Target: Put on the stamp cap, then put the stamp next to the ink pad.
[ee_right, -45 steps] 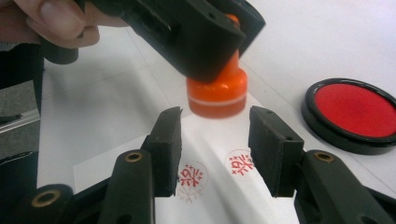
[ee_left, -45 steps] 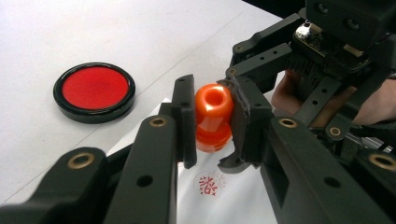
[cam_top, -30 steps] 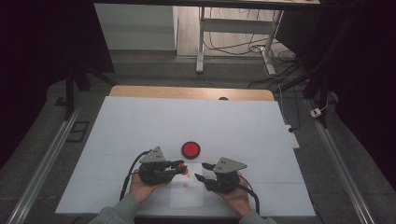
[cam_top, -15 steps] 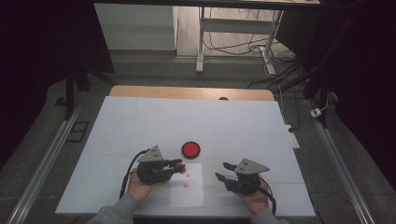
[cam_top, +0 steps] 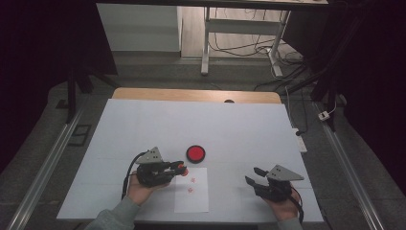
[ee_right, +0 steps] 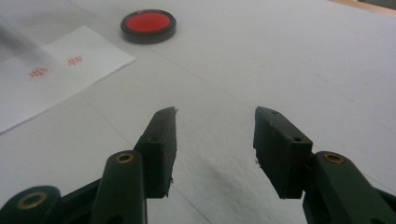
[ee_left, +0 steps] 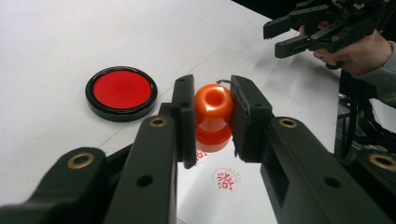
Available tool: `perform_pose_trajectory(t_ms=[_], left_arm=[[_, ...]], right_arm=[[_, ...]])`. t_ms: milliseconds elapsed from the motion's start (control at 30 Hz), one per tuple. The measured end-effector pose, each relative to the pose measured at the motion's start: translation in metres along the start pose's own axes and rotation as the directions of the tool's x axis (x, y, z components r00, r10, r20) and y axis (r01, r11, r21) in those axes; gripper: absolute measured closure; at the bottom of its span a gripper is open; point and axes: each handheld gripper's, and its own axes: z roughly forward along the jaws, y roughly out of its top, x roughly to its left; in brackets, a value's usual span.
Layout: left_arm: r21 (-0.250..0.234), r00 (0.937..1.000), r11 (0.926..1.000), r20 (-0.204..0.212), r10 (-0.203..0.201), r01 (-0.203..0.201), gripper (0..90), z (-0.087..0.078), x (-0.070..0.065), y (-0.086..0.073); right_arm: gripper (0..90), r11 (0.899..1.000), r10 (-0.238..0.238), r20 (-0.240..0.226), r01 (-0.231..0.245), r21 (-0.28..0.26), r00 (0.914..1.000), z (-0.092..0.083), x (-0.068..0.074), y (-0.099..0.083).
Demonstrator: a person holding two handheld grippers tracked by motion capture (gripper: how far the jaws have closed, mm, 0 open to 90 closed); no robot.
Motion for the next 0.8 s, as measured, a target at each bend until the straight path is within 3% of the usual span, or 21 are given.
perform_pose_trajectory(t_ms=[167,800], left_arm=[[-0.001,1.0000,1.0000,-0.001,0.002,-0.002,72.6,-0.0013,-0.0008,0.0011],[-0.009,0.9994,0.9999,-0.031,0.013,-0.013,72.5,-0.0097,-0.0010,0.0055]], right_arm=[[48.8,1.000,-0.007,0.031,0.007,0.014,0.9995,-0.0048,-0.0066,-0.0042],[48.1,1.000,-0.014,0.018,0.013,0.010,0.9997,-0.0034,-0.0089,-0.0021]])
